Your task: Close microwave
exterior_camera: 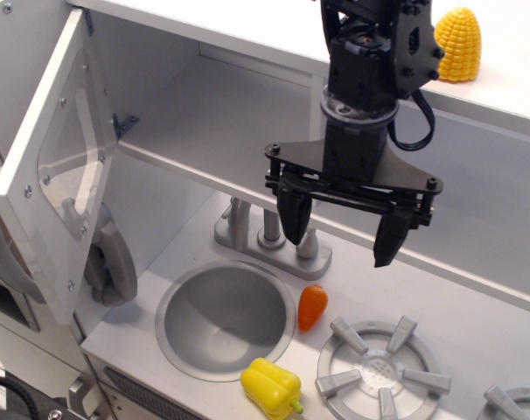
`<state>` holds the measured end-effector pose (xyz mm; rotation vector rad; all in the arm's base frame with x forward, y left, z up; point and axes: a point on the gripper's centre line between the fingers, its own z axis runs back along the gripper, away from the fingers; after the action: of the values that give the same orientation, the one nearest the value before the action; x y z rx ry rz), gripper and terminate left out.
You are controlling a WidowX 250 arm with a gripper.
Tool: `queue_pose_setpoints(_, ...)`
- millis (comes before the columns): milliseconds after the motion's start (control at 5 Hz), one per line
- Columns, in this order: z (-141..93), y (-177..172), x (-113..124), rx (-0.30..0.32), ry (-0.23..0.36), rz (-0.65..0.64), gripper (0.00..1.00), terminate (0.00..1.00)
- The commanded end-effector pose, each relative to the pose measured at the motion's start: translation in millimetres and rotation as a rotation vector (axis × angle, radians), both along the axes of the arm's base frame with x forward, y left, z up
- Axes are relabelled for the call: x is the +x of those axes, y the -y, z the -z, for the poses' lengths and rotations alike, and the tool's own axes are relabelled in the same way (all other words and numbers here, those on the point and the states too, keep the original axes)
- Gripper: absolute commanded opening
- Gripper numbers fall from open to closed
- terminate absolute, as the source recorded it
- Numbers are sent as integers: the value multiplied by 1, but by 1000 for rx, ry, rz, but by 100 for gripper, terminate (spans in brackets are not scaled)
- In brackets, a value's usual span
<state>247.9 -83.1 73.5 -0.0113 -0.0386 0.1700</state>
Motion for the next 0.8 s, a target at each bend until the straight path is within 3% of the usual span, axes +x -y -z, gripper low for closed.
queue_pose_setpoints(0,0,0,0,0,0,0,100,0)
queue_pose_setpoints(200,-33,-24,-4,-44,27,-35,100,0)
queue_pose_setpoints(600,-77,-83,-23,-90,100,-26,100,0)
